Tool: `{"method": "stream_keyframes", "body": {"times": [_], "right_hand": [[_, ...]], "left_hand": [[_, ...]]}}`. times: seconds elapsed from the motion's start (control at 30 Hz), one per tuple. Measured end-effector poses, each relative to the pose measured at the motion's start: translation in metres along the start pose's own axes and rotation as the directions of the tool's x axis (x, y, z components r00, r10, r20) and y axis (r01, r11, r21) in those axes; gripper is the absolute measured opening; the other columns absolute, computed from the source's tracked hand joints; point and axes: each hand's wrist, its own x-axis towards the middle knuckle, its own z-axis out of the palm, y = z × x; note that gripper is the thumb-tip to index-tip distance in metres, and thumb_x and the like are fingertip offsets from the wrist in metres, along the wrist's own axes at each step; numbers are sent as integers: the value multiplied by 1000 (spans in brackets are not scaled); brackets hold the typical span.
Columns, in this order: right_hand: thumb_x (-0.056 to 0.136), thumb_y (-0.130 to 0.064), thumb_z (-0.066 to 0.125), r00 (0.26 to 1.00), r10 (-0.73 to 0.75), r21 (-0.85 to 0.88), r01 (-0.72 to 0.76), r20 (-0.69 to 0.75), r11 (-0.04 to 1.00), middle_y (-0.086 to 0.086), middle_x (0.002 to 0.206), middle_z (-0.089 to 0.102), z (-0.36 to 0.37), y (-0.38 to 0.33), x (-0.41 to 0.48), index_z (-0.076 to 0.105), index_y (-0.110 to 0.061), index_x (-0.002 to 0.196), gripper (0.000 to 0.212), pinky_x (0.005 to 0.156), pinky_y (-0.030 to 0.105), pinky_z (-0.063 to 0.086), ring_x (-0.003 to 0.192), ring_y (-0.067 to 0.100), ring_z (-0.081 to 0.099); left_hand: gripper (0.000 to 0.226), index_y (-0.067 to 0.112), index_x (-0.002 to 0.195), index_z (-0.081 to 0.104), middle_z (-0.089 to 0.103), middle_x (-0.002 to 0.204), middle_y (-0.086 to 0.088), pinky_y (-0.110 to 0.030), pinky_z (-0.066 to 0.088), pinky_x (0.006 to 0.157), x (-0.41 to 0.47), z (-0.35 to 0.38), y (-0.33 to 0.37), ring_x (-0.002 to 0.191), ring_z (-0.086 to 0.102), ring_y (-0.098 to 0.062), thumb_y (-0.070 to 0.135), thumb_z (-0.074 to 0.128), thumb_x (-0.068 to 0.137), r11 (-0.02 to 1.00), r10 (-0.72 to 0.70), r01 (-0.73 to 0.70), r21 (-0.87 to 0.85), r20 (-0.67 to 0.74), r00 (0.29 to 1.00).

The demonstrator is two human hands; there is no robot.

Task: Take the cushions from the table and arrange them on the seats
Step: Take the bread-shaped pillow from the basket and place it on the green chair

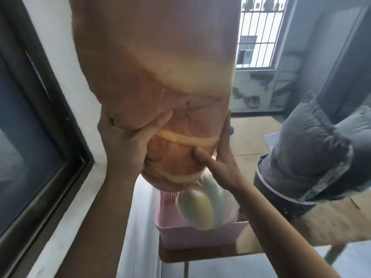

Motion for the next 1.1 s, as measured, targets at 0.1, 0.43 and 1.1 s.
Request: {"method": "stream_keyframes", "body": {"times": [0.1,0.43,1.1], "right_hand": [[74,-74,71,993,-45,-17,44,-110,999,-17,168,14,-21,-21,-11,-12,-21,162,132,122,25,29,152,2,27],[73,-73,68,828,34,-249,-207,-559,946,-14,153,48,-130,-79,-165,15,-43,160,107,107,27,50,133,3,53],[76,-66,68,-213,-224,-20,-680,-951,733,-28,115,71,-268,-334,-766,58,-45,133,62,98,34,55,109,-7,64]], "left_hand": [[83,-2,119,70,75,122,-8,-47,51,108,-4,18,23,116,71,-23,51,93,61,998,-25,29,-56,71,997],[80,14,120,70,78,113,8,-36,58,95,-117,120,72,108,73,-12,48,93,52,891,-268,382,-247,392,880],[92,19,121,70,77,115,4,-30,60,87,-643,228,426,106,74,-9,57,94,42,656,67,753,-50,998,8]]}}
